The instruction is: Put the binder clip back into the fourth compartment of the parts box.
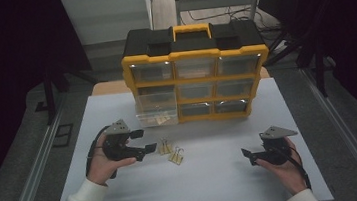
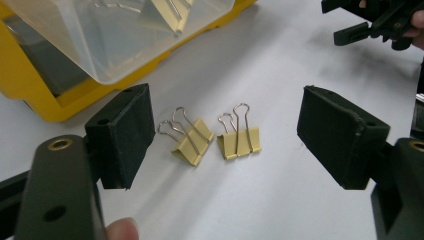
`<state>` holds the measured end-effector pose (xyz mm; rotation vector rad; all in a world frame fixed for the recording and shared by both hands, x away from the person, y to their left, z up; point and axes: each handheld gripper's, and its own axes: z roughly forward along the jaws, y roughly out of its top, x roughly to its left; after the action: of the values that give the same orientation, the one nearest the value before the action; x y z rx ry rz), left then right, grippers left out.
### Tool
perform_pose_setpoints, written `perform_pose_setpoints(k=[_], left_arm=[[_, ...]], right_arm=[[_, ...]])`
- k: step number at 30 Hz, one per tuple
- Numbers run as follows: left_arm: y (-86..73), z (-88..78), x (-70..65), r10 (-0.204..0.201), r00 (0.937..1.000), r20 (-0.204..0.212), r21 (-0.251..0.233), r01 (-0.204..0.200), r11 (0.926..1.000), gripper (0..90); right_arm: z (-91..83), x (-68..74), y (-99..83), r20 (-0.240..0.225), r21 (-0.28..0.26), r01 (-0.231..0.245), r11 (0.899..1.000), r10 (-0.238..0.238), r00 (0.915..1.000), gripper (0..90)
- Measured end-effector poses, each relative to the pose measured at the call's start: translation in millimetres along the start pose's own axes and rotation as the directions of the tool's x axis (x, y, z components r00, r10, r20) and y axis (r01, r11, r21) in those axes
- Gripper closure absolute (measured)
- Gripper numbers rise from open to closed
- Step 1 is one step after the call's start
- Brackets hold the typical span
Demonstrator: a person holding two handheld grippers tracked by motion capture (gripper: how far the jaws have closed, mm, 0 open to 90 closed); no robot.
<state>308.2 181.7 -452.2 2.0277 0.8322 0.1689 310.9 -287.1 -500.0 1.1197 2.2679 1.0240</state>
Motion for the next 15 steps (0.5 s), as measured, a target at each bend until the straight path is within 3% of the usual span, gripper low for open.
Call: perform_pose_setpoints(k=[15], left_arm=[[-4.7, 18.9, -5.7, 0.005, 0.9994, 0.036, 0.05, -0.007, 0.9987, 23.4]], right_arm=[[0.6, 0.3, -0.1, -0.001, 0.003, 0.004, 1.0, -0.004, 1.0, 11.2]])
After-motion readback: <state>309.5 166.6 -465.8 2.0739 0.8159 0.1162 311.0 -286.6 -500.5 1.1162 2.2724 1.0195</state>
